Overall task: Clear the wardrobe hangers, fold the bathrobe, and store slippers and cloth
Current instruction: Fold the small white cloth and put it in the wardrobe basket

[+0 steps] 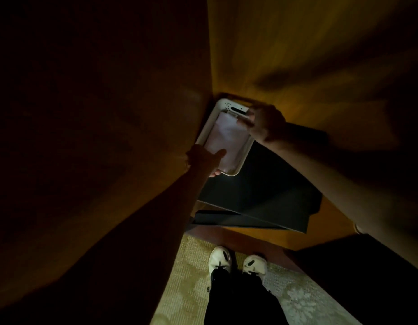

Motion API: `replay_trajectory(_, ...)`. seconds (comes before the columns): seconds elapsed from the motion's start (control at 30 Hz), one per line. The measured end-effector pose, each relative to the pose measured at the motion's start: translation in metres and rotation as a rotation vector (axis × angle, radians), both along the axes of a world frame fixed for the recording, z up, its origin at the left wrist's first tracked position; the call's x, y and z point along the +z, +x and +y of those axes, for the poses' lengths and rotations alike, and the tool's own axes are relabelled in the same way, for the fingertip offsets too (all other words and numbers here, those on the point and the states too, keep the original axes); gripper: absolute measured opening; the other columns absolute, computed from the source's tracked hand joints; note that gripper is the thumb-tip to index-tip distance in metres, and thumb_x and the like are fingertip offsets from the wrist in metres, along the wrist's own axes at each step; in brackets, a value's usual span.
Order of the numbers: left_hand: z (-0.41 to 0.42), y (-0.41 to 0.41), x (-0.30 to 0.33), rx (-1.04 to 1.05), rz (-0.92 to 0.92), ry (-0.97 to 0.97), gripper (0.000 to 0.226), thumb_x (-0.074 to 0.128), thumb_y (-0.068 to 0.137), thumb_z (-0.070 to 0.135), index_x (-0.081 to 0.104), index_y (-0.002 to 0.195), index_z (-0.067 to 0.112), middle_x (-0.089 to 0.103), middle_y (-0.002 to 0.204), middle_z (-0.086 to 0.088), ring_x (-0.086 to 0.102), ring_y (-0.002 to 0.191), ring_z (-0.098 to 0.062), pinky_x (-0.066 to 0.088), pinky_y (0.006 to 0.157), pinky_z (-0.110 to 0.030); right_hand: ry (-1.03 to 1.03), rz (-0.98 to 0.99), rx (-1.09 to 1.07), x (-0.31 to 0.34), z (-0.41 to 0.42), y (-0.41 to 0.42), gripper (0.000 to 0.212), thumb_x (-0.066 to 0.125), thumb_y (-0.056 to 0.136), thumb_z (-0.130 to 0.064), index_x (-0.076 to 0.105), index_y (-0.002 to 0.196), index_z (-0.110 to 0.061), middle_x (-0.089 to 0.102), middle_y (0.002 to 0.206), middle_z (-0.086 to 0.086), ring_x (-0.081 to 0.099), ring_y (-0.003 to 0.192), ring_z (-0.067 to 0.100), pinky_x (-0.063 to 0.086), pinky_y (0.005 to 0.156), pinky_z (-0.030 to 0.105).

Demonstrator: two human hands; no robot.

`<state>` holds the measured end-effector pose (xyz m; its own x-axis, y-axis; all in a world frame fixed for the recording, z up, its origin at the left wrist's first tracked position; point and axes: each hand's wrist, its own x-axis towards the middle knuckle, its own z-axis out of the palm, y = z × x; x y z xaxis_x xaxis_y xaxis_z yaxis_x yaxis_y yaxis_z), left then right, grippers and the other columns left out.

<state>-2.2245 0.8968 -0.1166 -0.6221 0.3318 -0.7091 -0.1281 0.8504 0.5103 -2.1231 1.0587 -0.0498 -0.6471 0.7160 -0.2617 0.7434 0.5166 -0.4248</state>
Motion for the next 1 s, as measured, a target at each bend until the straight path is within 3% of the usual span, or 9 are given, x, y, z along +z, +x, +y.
replay_trajectory(0.13,-0.028,0.039,0.091,-0.021,0.095,0.064,0.097,0.065,0.05,0.088,0.067,0.109,0.011,0.074,0.096,-0.013,0.074,0.084,-0.029,0.062,0.077,-0.047,-0.044,0.044,-0.071,0.074,-0.03,0.036,0.053,0.06,0.093,-0.054,0.064,0.128,-0.014,0.07,0.124,0.002,0.069,0.107,0.018,0.045,0.078,0.019)
replay_trajectory(0.23,-0.048,0.068,0.156,-0.105,0.112,0.088,0.057,0.07,0.072,0.071,0.071,0.096,0.019,0.075,0.09,-0.01,0.074,0.081,-0.028,0.063,0.077,-0.045,-0.036,0.07,-0.104,0.133,-0.061,0.071,0.048,0.057,0.095,-0.054,0.067,0.124,-0.017,0.071,0.122,0.002,0.069,0.109,0.02,0.049,0.084,0.025)
replay_trajectory(0.33,-0.069,0.09,0.203,-0.232,0.17,0.139,0.093,0.055,0.054,0.085,0.069,0.116,0.017,0.073,0.103,-0.012,0.072,0.092,-0.03,0.061,0.081,-0.046,-0.07,0.094,-0.202,0.187,-0.099,0.109,0.041,0.057,0.098,-0.048,0.069,0.118,-0.015,0.072,0.12,0.004,0.067,0.11,0.022,0.049,0.089,0.029)
replay_trajectory(0.37,-0.077,0.1,0.222,-0.281,0.169,0.176,0.091,0.056,0.057,0.082,0.068,0.118,0.016,0.073,0.107,-0.011,0.071,0.096,-0.028,0.06,0.084,-0.045,-0.074,0.11,-0.245,0.206,-0.114,0.122,0.036,0.059,0.097,-0.043,0.07,0.115,-0.013,0.072,0.118,0.006,0.067,0.109,0.024,0.05,0.091,0.031)
replay_trajectory(0.5,-0.118,0.132,0.29,-0.51,0.233,0.279,0.034,0.07,0.09,0.042,0.072,0.108,0.013,0.076,0.106,-0.003,0.069,0.1,-0.016,0.055,0.091,-0.032,-0.073,0.174,-0.375,0.254,-0.177,0.179,0.03,0.065,0.094,-0.041,0.073,0.106,-0.014,0.075,0.108,0.007,0.067,0.104,0.024,0.051,0.091,0.033)
replay_trajectory(0.6,-0.147,0.153,0.331,-0.636,0.246,0.352,0.021,0.067,0.092,0.039,0.07,0.093,0.019,0.076,0.097,-0.001,0.068,0.099,-0.012,0.053,0.087,-0.027,-0.006,0.161,-0.465,0.301,-0.224,0.224,0.034,0.062,0.095,-0.047,0.072,0.109,-0.018,0.075,0.106,0.002,0.065,0.106,0.023,0.046,0.091,0.033)
replay_trajectory(0.8,-0.191,0.209,0.423,-0.664,0.211,0.558,0.021,0.073,0.089,0.039,0.061,0.074,0.03,0.076,0.09,-0.009,0.073,0.094,-0.025,0.059,0.086,-0.043,0.115,0.204,-0.636,0.389,-0.306,0.31,0.031,0.057,0.097,-0.047,0.07,0.113,-0.023,0.072,0.11,0.001,0.065,0.108,0.022,0.054,0.091,0.039)
replay_trajectory(0.93,-0.199,0.254,0.481,-0.705,0.126,0.627,0.028,0.071,0.089,0.036,0.073,0.103,0.012,0.076,0.1,-0.009,0.072,0.096,-0.027,0.058,0.09,-0.042,0.173,0.216,-0.743,0.435,-0.337,0.368,0.029,0.056,0.097,-0.046,0.071,0.109,-0.024,0.073,0.106,0.004,0.066,0.107,0.025,0.05,0.09,0.032)
replay_trajectory(1.0,-0.196,0.276,0.507,-0.725,0.075,0.653,0.023,0.074,0.088,0.036,0.072,0.099,0.016,0.075,0.101,-0.01,0.072,0.099,-0.026,0.057,0.094,-0.044,0.193,0.216,-0.8,0.456,-0.347,0.392,0.029,0.056,0.097,-0.047,0.072,0.106,-0.025,0.073,0.104,0.005,0.067,0.104,0.026,0.053,0.087,0.034)
